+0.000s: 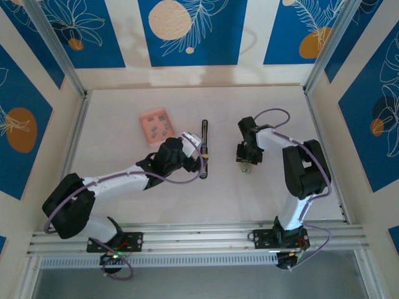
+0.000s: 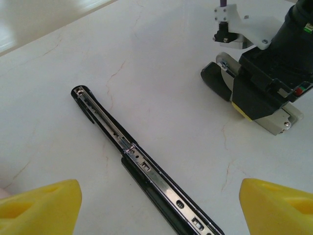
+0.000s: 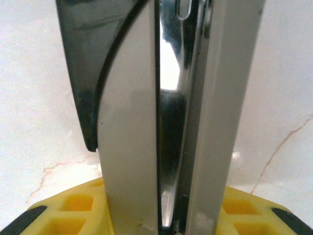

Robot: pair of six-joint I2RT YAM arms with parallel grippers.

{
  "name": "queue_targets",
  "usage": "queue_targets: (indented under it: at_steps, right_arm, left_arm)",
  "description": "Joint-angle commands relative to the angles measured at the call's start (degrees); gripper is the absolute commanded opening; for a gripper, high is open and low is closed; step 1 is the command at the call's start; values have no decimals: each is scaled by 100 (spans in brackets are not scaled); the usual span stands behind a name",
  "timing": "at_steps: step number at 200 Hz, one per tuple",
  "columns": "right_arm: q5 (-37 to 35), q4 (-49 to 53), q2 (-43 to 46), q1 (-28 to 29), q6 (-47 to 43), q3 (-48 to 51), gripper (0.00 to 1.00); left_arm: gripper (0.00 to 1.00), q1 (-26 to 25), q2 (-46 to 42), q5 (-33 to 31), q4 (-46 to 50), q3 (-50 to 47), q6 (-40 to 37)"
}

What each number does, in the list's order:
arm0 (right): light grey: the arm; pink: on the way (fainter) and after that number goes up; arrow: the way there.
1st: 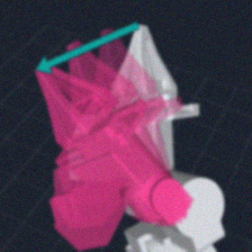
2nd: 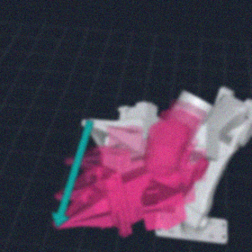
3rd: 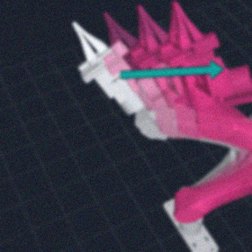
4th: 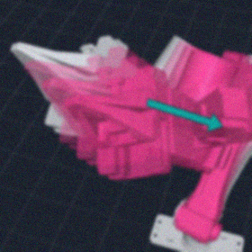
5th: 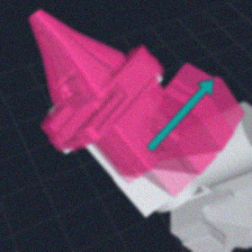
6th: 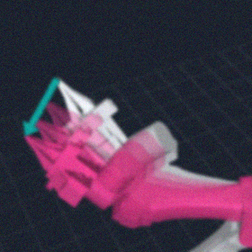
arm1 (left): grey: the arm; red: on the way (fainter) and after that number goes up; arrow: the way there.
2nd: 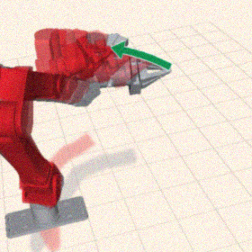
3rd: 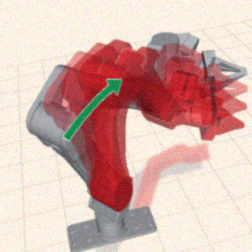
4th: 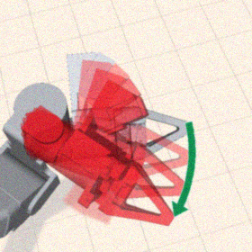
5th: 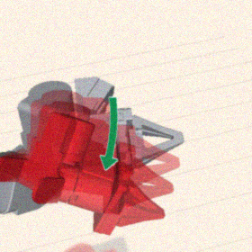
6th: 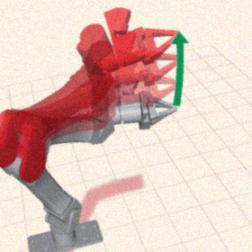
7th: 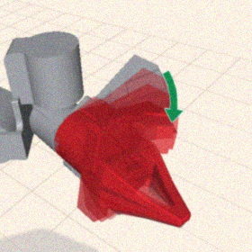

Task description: Load the staples into the stapler

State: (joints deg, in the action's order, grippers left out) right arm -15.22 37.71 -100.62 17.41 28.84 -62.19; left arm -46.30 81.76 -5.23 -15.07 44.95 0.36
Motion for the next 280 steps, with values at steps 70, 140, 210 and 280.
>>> queue_targets:
  at_steps: [70, 140, 210, 280]
  right_arm:
    - [513, -3025, 2843, 1130, -130, 1928, 26]
    - [271, -5780, 3549, 2638, -50, 3419, 22]
    - [-17, -6401, 3501, 3282, -263, 3633, 19]
    - [61, -6570, 3332, 3461, -290, 3543, 19]
  left_arm:
    - [82, 103, -1229, -28, 654, -90, 891]
    - [74, 104, -1915, 882, 407, -611, 967]
    - [69, 121, -1624, 1003, 214, -513, 1797]
    - [69, 251, -1489, 1200, -329, -665, 2546]
